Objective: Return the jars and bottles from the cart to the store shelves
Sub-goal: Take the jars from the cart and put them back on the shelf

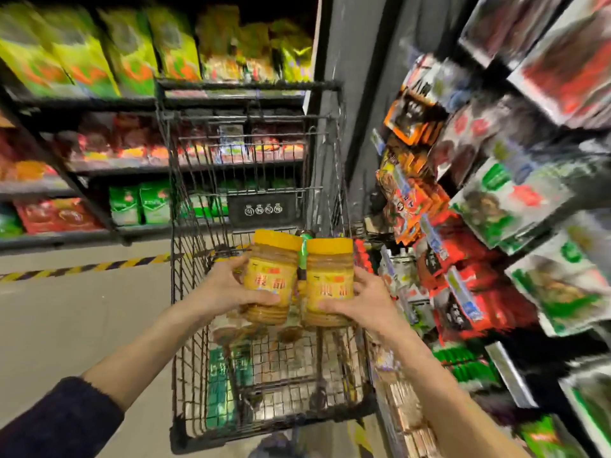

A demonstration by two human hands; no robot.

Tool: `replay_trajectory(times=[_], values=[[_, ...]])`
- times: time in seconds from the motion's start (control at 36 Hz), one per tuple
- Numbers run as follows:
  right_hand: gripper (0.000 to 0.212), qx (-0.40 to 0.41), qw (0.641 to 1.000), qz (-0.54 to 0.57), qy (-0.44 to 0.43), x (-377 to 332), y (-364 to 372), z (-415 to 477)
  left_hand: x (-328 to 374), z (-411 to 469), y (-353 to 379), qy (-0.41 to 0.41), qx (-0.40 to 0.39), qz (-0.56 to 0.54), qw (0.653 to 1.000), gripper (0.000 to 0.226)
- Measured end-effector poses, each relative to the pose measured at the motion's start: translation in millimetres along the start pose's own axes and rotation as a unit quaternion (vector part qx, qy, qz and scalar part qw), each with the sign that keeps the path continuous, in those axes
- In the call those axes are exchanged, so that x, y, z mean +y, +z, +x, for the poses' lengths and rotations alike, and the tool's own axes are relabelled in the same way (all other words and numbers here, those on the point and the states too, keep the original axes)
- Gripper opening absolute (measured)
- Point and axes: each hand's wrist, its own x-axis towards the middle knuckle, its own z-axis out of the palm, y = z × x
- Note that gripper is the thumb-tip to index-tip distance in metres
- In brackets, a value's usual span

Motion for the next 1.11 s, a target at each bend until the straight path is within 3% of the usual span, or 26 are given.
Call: replay_trajectory(times=[0.06, 0.11, 0.17, 0.33, 0.44, 0.58, 0.75, 0.86, 0.92, 0.97, 1.03, 1.11], values=[[0.118, 0.034, 0.999, 0.004, -0.013, -17, -10, -12, 19, -3, -1, 0.039, -0.001, 0.022, 0.999, 0.064], [0.072, 0.064, 0.998, -0.002, -0.029, -34, -20, -29, 36, -6, 1, 0.079, -0.001, 0.033, 0.996, 0.058], [0.055, 0.103, 0.993, -0.003, -0.056, -45, -30, -43, 54, -8, 4, 0.124, -0.004, 0.042, 0.991, 0.052], [0.056, 0.228, 0.967, 0.026, -0.108, -74, -49, -97, 104, -21, 12, 0.219, -0.047, 0.045, 0.974, 0.055], [0.078, 0.299, 0.944, 0.042, -0.129, -88, -47, -145, 122, -42, 13, 0.272, -0.098, 0.041, 0.956, 0.057], [0.058, 0.382, 0.911, 0.037, -0.154, -100, -30, -213, 139, -77, 19, 0.335, -0.161, 0.044, 0.927, 0.055], [0.061, 0.468, 0.868, 0.03, -0.161, -103, -13, -293, 154, -118, 40, 0.378, -0.242, 0.057, 0.892, 0.09], [0.084, 0.533, 0.833, 0.027, -0.147, -97, -4, -345, 158, -152, 63, 0.393, -0.298, 0.059, 0.868, 0.075], [0.097, 0.562, 0.815, 0.02, -0.139, -95, -1, -370, 159, -169, 75, 0.397, -0.326, 0.062, 0.856, 0.101], [0.082, 0.589, 0.797, 0.012, -0.129, -95, 4, -396, 161, -187, 87, 0.407, -0.346, 0.063, 0.843, 0.112], [0.069, 0.612, 0.781, 0.002, -0.126, -93, 8, -421, 161, -204, 101, 0.409, -0.366, 0.065, 0.833, 0.093], [0.071, 0.643, 0.757, -0.007, -0.116, -85, 10, -456, 162, -229, 123, 0.427, -0.394, 0.07, 0.81, 0.085]])
